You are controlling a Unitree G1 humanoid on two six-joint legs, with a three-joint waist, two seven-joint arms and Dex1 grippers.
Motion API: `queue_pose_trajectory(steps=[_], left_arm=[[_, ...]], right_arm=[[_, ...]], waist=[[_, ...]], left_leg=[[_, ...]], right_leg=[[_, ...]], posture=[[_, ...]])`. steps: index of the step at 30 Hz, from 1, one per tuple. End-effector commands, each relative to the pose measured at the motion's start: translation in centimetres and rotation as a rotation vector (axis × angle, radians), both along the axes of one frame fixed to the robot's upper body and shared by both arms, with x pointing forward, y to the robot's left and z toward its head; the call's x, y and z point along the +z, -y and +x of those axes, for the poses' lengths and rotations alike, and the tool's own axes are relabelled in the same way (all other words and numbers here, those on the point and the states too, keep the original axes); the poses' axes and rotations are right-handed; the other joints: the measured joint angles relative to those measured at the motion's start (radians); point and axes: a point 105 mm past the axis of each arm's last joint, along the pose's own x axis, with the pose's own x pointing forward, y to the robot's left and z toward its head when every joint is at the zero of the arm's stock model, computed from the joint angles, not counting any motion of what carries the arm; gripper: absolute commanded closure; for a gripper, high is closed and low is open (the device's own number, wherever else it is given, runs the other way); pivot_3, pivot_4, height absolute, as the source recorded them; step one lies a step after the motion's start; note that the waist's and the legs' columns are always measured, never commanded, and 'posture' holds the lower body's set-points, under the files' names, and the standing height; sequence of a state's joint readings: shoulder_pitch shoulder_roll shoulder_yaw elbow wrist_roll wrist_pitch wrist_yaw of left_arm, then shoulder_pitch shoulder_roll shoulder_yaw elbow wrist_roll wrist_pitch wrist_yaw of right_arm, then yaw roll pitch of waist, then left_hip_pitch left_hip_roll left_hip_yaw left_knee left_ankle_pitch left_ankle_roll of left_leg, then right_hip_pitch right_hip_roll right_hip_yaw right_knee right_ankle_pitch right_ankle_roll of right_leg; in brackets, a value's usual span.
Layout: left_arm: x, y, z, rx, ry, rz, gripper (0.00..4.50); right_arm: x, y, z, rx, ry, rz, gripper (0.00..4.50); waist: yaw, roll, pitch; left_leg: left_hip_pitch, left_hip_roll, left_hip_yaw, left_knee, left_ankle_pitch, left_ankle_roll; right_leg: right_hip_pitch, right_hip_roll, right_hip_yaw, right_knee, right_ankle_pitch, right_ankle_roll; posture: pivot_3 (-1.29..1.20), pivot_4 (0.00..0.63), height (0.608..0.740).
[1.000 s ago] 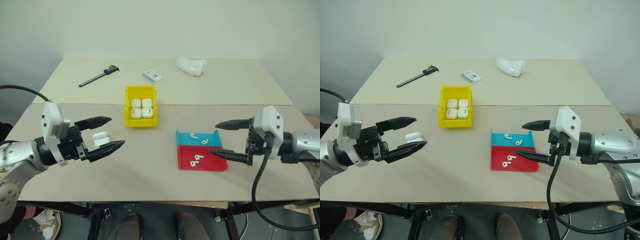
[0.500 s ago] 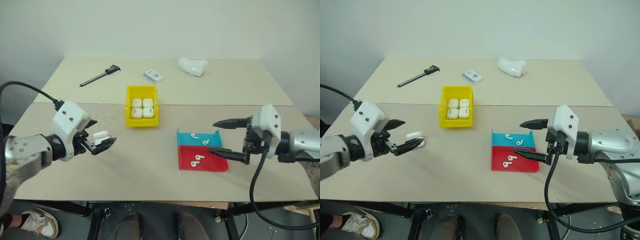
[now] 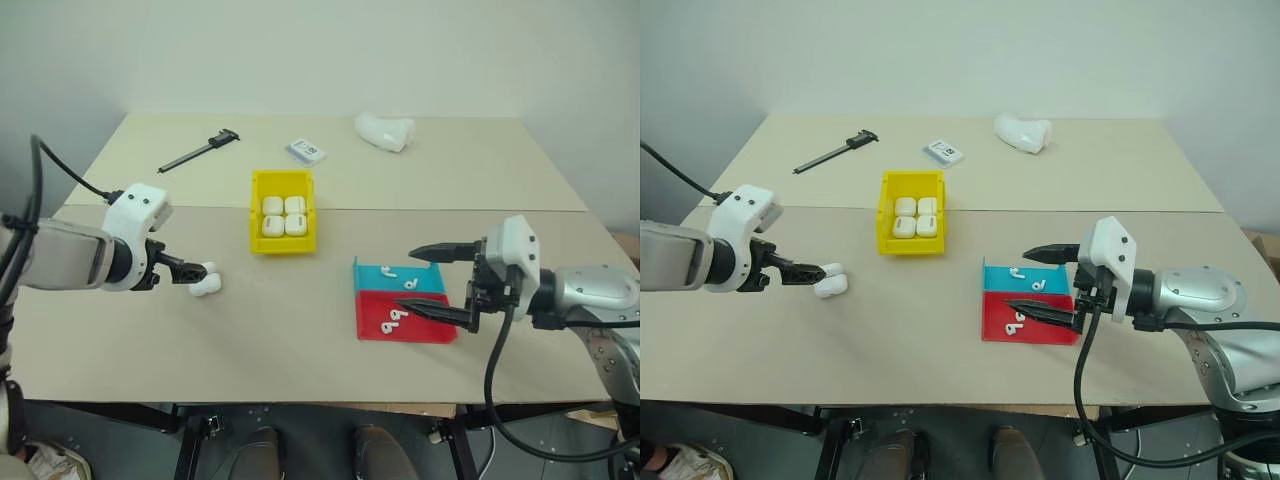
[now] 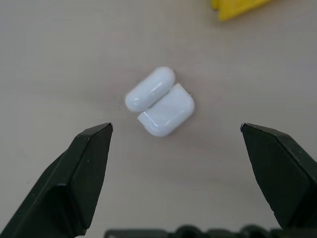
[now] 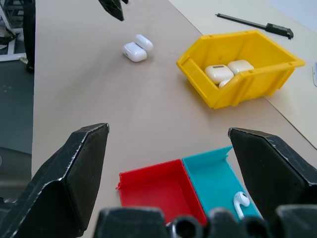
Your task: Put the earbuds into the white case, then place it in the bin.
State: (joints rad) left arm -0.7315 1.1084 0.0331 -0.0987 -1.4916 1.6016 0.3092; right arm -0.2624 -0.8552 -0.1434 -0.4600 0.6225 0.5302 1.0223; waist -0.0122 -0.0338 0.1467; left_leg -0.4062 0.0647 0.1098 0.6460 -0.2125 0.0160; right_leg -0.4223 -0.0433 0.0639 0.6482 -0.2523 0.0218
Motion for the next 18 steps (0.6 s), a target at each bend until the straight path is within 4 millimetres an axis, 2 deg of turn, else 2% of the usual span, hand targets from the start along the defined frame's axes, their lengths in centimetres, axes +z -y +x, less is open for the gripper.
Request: queue_pose_trajectory(steps=[1, 9, 15, 18], left_arm=[[0.0, 0.5, 0.0, 0.100, 0.009, -0.034, 0.00], [-2.1, -0.2, 0.9, 0.447, 0.094, -0.020, 0.00], [-3.1, 1.4, 1.0, 0.705, 0.099, -0.113, 0.00], [-3.6, 2.1, 1.0, 0.733, 0.071, -0.157, 0.00]], right_arm=[[0.8, -0.2, 0.1, 0.021, 0.043, 0.010, 0.04], [1.1, -0.1, 0.7, 0.042, 0.036, 0.001, 0.04], [1.4, 0.1, 0.8, 0.049, 0.031, -0.006, 0.04], [1.6, 0.2, 0.8, 0.054, 0.028, -0.011, 0.04]], waist=[[-0.002, 0.000, 0.000], [0.009, 0.000, 0.000], [0.025, 0.000, 0.000], [0.025, 0.000, 0.000]], left_leg=[[0.000, 0.002, -0.001, 0.000, 0.000, 0.000], [0.002, 0.000, 0.000, 0.000, 0.001, -0.002], [0.001, -0.001, 0.000, 0.000, 0.001, -0.003], [0.001, -0.002, 0.000, 0.000, 0.002, -0.004]], right_leg=[[0.000, -0.001, 0.000, 0.000, 0.000, 0.000], [0.001, -0.001, 0.001, 0.001, 0.001, -0.001], [0.001, -0.001, 0.001, 0.000, 0.002, -0.001], [0.002, -0.001, 0.001, 0.000, 0.002, -0.001]], posture=[[0.00, 0.150, 0.740], [0.00, 0.150, 0.740], [0.00, 0.150, 0.740], [0.00, 0.150, 0.740]])
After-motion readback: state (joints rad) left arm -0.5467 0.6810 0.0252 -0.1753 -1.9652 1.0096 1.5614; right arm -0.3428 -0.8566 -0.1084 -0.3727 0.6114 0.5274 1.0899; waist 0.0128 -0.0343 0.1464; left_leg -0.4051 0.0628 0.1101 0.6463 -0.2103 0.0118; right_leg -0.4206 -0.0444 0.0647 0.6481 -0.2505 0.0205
